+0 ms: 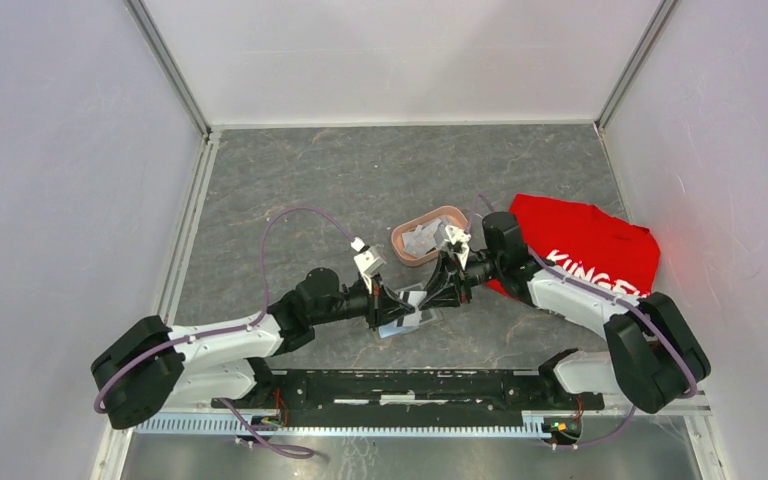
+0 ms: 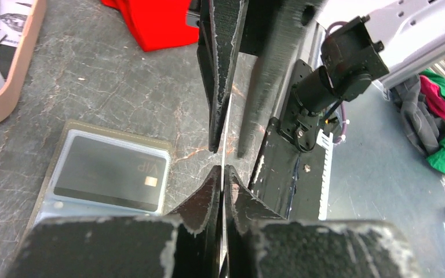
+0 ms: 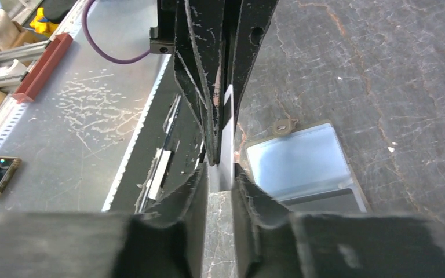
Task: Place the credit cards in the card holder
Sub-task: Insert the credit card into the card holder.
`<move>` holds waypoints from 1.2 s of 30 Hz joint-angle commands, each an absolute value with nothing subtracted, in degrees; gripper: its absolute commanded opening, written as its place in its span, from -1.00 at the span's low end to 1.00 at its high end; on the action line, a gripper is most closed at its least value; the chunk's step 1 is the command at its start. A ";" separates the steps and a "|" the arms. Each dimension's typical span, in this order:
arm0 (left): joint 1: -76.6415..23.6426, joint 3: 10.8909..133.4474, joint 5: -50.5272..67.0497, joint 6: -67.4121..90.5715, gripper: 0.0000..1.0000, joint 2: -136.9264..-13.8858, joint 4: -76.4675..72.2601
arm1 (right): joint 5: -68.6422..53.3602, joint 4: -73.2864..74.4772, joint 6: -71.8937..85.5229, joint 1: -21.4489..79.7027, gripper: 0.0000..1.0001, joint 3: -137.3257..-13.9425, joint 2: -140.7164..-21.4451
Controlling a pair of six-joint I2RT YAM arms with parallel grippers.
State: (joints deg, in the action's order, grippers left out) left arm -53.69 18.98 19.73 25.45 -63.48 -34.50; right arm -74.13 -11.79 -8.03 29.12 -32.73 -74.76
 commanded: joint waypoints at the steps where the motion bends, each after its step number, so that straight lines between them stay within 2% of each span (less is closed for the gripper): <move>1: -53.44 20.45 21.83 21.23 -0.79 -62.83 -37.09 | -77.81 -13.10 -6.86 28.99 -0.68 -34.31 -75.89; 3: -53.44 20.10 21.68 21.48 -0.70 -62.68 -37.02 | -78.37 -12.79 -6.90 29.02 -1.00 -34.61 -76.25; 6: -53.44 18.83 19.12 23.50 -0.24 -61.29 -37.65 | -78.56 -11.66 -8.03 28.93 -1.00 -34.91 -76.68; 10: -53.23 14.71 13.73 27.38 0.56 -53.85 -37.80 | -78.88 -4.74 -14.36 28.67 -1.00 -36.92 -77.84; 12: -52.42 12.12 12.67 30.35 0.78 -49.68 -37.15 | -79.32 -3.76 -15.03 28.45 -1.00 -37.37 -78.54; 17: -50.51 6.03 16.06 33.39 0.78 -43.71 -39.01 | -80.65 -3.52 -14.69 28.22 -1.00 -37.70 -79.49; 22: -50.45 4.35 18.35 30.96 0.72 -44.49 -43.34 | -81.16 -3.52 -14.43 28.17 -1.00 -37.88 -79.81; 36: -50.49 7.64 26.25 33.22 0.12 -62.82 -60.09 | -80.89 -3.60 -13.54 28.00 -1.00 -38.24 -81.47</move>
State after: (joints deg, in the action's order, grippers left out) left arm -50.70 5.91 23.51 30.83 -60.40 -50.52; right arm -79.75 -3.18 -13.50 28.36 -36.07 -81.10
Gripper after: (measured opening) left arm 0.602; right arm 0.010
